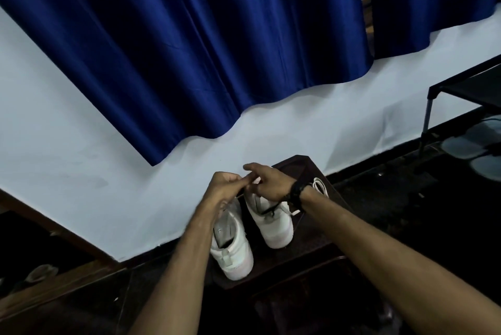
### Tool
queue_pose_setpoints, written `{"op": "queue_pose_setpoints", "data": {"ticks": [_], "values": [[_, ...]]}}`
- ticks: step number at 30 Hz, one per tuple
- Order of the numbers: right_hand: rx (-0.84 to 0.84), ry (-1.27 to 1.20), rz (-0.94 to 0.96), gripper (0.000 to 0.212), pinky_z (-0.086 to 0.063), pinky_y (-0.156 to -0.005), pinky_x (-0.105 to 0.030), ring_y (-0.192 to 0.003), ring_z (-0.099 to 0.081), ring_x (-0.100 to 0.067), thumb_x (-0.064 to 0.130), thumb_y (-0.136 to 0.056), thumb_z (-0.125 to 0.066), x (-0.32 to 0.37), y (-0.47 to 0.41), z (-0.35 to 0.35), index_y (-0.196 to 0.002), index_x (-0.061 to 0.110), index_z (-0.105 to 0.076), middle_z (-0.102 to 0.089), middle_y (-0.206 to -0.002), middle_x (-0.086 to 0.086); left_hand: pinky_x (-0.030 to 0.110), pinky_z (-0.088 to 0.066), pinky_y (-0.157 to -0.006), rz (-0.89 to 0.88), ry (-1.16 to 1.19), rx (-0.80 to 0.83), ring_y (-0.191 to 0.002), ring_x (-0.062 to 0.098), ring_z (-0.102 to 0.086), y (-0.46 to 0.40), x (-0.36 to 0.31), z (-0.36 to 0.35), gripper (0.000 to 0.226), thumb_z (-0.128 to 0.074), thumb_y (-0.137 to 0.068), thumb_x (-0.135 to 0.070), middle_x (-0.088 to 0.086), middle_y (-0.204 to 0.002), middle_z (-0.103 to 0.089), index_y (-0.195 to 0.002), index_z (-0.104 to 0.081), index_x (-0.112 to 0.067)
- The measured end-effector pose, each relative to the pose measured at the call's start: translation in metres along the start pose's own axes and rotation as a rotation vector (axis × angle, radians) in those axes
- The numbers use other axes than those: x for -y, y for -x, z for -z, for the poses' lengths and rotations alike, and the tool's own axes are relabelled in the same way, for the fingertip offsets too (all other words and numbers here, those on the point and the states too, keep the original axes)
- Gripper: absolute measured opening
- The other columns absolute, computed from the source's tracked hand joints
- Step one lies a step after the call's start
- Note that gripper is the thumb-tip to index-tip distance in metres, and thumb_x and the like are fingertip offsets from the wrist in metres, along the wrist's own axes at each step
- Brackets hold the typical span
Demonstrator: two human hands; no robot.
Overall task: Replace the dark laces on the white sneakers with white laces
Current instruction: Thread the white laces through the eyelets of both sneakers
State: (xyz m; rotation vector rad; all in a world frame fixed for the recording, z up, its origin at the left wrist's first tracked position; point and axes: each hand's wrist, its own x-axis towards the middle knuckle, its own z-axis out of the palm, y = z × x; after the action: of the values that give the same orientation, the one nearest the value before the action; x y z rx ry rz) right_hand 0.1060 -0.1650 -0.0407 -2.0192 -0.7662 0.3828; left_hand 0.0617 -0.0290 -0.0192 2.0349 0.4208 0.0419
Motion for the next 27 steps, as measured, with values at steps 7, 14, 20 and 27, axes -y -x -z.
{"op": "queue_pose_setpoints", "data": {"ticks": [7,14,20,27], "values": [[-0.286,-0.044,-0.006,0.015,-0.052,-0.085,-0.028,-0.085,-0.065,-0.010,0.025,-0.090,-0.063,-0.027,-0.010,0.007,-0.097,0.020,-0.076,-0.074,-0.091,0.001,0.014,-0.025,-0.038,0.076,0.096,-0.189,-0.032,0.006,-0.031,-0.006,0.009,0.000,0.044,-0.071,-0.086,-0.042,-0.003,-0.041,-0.043,-0.064,-0.063,-0.004],[-0.507,-0.018,-0.243,0.023,-0.045,-0.067,-0.026,-0.086,-0.065,-0.014,0.056,-0.079,-0.065,-0.025,-0.021,0.005,-0.083,0.034,-0.071,-0.072,-0.085,0.010,0.027,-0.037,-0.057,0.123,-0.187,-0.325,-0.052,0.018,-0.045,-0.011,0.034,-0.011,0.053,-0.076,-0.070,-0.058,-0.003,-0.046,-0.046,-0.048,-0.059,-0.013],[-0.366,-0.029,-0.163,0.018,-0.050,-0.079,-0.032,-0.100,-0.064,-0.024,0.021,-0.088,-0.052,-0.036,-0.032,-0.018,-0.093,0.028,-0.067,-0.073,-0.098,0.001,0.026,-0.041,-0.062,0.094,-0.200,-0.211,-0.059,0.010,-0.053,-0.020,0.042,-0.014,0.036,-0.078,-0.075,-0.043,-0.007,-0.053,-0.057,-0.049,-0.066,-0.022],[-0.518,-0.053,-0.119,0.014,-0.052,-0.077,-0.036,-0.088,-0.066,-0.025,0.022,-0.086,-0.056,-0.053,-0.029,-0.026,-0.084,0.026,-0.069,-0.073,-0.086,0.000,0.027,-0.053,-0.067,0.242,0.187,-0.197,-0.081,0.028,-0.066,-0.022,0.055,-0.008,0.008,-0.071,-0.085,-0.008,0.014,-0.082,-0.070,-0.085,-0.070,0.000]]}}
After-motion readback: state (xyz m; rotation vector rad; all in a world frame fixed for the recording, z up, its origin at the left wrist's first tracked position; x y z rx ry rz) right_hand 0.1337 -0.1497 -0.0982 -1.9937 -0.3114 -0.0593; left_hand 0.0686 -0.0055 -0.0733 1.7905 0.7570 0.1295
